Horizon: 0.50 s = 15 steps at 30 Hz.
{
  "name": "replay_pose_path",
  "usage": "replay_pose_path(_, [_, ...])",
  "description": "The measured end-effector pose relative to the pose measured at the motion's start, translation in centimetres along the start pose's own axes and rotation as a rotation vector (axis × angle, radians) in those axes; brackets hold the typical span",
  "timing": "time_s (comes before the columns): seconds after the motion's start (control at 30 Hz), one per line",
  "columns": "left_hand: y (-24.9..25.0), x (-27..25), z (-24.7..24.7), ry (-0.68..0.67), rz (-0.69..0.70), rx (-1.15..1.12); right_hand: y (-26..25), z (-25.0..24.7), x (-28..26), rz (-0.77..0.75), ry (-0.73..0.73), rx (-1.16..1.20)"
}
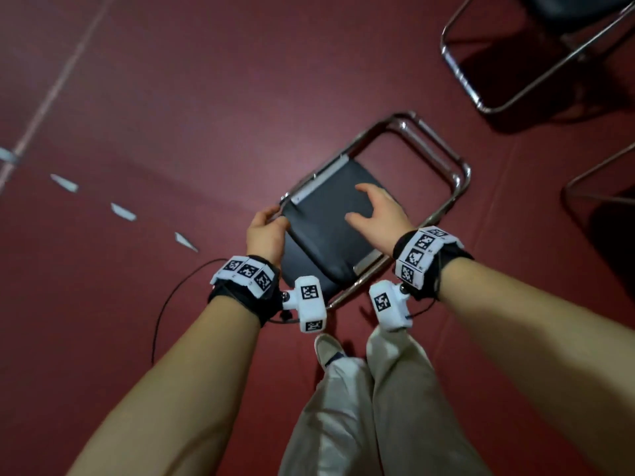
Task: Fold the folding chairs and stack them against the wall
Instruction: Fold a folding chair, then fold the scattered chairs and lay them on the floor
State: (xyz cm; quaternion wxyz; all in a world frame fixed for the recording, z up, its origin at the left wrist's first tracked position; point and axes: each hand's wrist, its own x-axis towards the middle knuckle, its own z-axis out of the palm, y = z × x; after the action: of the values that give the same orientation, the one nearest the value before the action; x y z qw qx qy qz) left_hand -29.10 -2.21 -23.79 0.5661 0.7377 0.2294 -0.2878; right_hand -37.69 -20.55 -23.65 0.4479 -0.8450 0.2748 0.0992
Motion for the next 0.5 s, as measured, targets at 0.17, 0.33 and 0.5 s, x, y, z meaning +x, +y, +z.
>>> replay_pose_path(0.17, [10.5,-8.5,0.1,-0.052,0.193,0.048,-7.3,-9.9,-4.8,-0.024,0.168,0.138])
replay_pose_path(0.33, [19.0,-17.1,4.3,-0.162,0.382,0.099,-9.6,-20.0,-10.5,-0.055,0.302,0.211])
replay_pose_path(0.5, [23.7,-25.1,12.3,-0.328,0.513,0.142,-6.6,-29.9,-16.7,-0.016,0.466,0.260])
